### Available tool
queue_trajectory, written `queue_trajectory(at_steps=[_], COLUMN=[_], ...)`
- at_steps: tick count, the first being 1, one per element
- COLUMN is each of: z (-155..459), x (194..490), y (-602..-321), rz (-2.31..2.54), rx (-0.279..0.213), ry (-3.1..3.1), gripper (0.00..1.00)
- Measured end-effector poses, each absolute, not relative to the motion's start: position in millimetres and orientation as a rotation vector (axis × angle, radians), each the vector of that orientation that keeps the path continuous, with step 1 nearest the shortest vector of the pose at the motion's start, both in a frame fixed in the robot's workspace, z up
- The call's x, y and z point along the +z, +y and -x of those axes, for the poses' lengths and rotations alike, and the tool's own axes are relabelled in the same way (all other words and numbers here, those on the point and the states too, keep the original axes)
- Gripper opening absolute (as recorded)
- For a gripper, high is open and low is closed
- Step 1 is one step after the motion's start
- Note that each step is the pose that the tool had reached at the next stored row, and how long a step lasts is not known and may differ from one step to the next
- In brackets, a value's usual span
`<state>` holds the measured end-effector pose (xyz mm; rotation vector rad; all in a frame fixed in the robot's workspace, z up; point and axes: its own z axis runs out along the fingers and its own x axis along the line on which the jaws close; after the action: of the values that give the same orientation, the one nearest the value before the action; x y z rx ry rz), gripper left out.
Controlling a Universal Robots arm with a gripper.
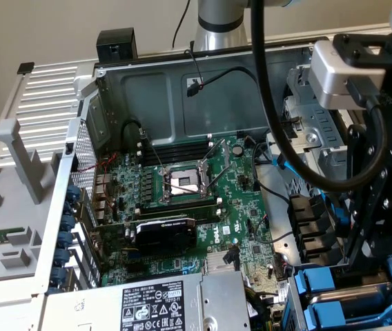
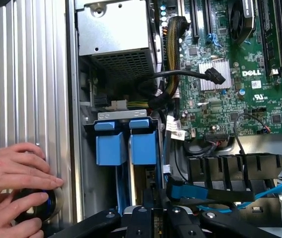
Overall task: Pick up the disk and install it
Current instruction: 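Insert the first disk wire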
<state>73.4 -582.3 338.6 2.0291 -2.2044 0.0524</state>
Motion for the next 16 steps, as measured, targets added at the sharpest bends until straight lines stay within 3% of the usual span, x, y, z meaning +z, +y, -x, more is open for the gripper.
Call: queue_trajectory(at_steps=[16], z=[-72.6], x=[337.9], y=[-582.5], rz=[-2.033], rx=[0.051], ry=[-2.209], gripper=[0.17])
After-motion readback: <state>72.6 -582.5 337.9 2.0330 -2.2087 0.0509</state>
